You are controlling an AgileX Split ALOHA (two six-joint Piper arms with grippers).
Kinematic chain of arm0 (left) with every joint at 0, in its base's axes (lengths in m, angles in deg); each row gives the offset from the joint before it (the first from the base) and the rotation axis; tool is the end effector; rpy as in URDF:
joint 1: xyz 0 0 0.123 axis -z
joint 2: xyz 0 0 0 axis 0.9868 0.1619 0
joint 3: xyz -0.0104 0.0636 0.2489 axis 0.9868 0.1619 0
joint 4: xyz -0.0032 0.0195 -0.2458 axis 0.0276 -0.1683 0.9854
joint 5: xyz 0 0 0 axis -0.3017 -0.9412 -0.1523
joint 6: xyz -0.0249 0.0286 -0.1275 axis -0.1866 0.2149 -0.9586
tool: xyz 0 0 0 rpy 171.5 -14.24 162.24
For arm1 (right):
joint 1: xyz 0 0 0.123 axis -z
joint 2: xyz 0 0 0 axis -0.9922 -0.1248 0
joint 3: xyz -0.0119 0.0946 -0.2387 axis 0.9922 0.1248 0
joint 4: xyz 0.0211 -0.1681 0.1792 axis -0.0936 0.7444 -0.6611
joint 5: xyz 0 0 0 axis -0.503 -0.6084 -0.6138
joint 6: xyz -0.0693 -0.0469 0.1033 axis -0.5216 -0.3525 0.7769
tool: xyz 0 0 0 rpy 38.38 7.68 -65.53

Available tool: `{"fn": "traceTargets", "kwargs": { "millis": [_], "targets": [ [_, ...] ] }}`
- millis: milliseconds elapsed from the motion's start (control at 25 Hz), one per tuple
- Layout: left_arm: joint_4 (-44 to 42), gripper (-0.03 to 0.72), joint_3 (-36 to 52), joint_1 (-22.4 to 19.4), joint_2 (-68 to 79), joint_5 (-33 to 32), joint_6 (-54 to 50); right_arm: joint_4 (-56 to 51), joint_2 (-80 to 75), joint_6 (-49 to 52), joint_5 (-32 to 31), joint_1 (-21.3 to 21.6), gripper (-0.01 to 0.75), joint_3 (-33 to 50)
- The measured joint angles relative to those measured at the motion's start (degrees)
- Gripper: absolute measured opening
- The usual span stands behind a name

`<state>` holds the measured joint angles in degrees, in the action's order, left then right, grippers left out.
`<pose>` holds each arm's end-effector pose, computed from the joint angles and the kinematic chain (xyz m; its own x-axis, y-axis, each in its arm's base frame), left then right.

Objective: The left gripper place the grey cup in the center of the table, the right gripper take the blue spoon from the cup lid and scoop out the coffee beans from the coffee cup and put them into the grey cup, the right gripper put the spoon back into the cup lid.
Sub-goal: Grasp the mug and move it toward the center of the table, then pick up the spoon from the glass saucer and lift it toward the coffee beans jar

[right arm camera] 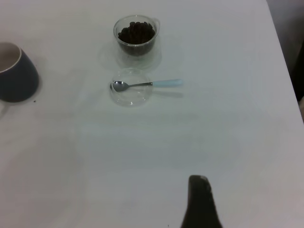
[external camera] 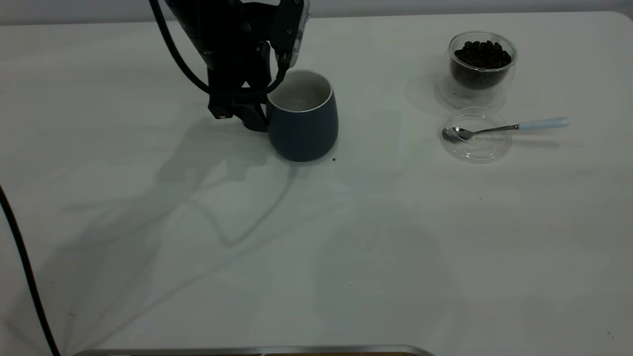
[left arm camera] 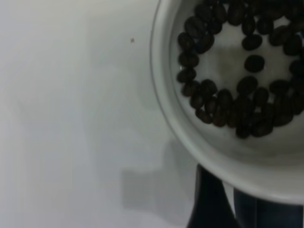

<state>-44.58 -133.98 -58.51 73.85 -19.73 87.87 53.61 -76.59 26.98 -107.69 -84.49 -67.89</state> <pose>0.4312 -0.1983 -0.0070 0.1683 0.9545 -0.2463 0.9430 -0.0831 0.3224 0.0533 0.0042 0.2421 -0.5261 0.0271 -0.8500 -0.0239 0.9986 0.0467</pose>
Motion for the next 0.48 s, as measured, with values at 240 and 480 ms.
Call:
{"fn": "traceTargets", "kwargs": {
  "millis": [240, 480],
  "targets": [
    [-4.00, 0.555, 0.00, -0.10, -1.34, -4.28, -4.88, 0.00, 0.00, 0.00, 0.00, 0.00, 0.585, 0.00],
    [-11.87, 0.555, 0.00, -0.49, -6.67, -9.03, -14.21, -0.05, 0.00, 0.06, 0.00, 0.00, 0.585, 0.00]
  ]
}}
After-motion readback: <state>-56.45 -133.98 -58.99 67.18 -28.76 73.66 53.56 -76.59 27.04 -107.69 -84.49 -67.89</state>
